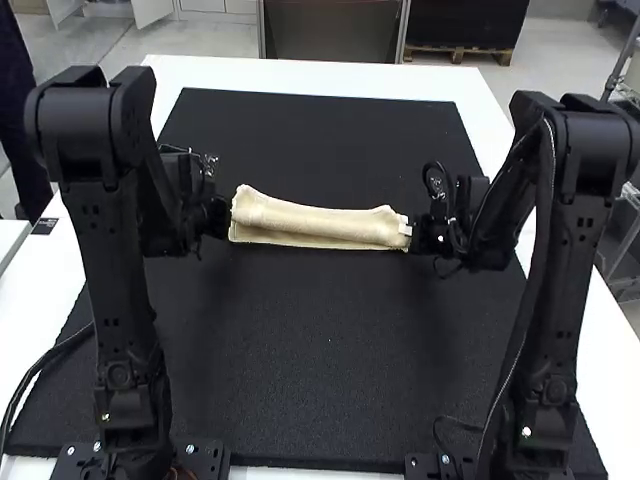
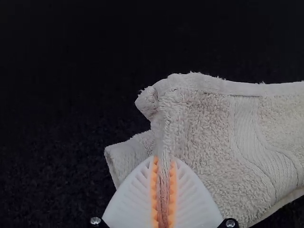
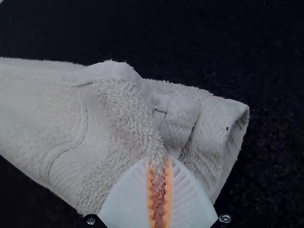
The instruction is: Fold the towel.
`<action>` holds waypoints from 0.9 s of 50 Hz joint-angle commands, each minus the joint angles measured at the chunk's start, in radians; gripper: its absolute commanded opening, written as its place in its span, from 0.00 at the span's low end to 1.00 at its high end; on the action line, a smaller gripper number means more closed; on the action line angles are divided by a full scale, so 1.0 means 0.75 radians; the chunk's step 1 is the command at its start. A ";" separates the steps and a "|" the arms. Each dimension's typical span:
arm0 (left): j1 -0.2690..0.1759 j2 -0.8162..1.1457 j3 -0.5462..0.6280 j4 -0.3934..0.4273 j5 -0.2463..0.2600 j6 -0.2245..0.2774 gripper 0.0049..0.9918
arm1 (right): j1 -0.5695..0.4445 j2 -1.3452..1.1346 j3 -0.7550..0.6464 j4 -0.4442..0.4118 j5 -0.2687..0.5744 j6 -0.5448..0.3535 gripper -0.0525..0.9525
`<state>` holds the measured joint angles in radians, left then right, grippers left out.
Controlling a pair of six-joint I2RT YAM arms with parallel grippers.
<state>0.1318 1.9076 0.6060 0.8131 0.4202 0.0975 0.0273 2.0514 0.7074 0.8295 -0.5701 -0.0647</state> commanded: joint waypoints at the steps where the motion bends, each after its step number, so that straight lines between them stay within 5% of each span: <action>1: 0.025 0.036 -0.014 0.022 -0.016 0.017 0.13 | -0.057 0.024 -0.007 0.023 0.020 -0.010 0.17; 11: 0.025 0.060 -0.029 0.049 -0.018 0.023 0.13 | -0.071 0.042 -0.009 0.033 0.020 -0.008 0.27; 18: 0.025 0.068 -0.031 0.065 -0.022 0.021 0.27 | -0.081 0.059 -0.009 0.037 0.016 -0.004 0.41; 27: 0.031 0.070 -0.031 0.084 -0.031 0.021 0.32 | -0.085 0.071 -0.009 0.045 0.016 0.006 0.79; 31: 0.041 0.070 -0.031 0.092 -0.031 0.021 0.43 | -0.083 0.071 -0.004 0.045 0.010 0.006 0.93; 35: 0.053 0.068 -0.031 0.094 -0.031 0.019 0.46 | -0.079 0.075 0.000 0.048 -0.027 0.006 0.95; 45: 0.072 0.070 -0.031 0.108 -0.031 0.019 0.73 | -0.069 0.085 0.020 0.045 -0.044 0.008 0.95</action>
<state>0.1730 1.9518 0.5873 0.8810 0.4072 0.1051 -0.0154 2.0941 0.7074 0.8631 -0.6315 -0.0628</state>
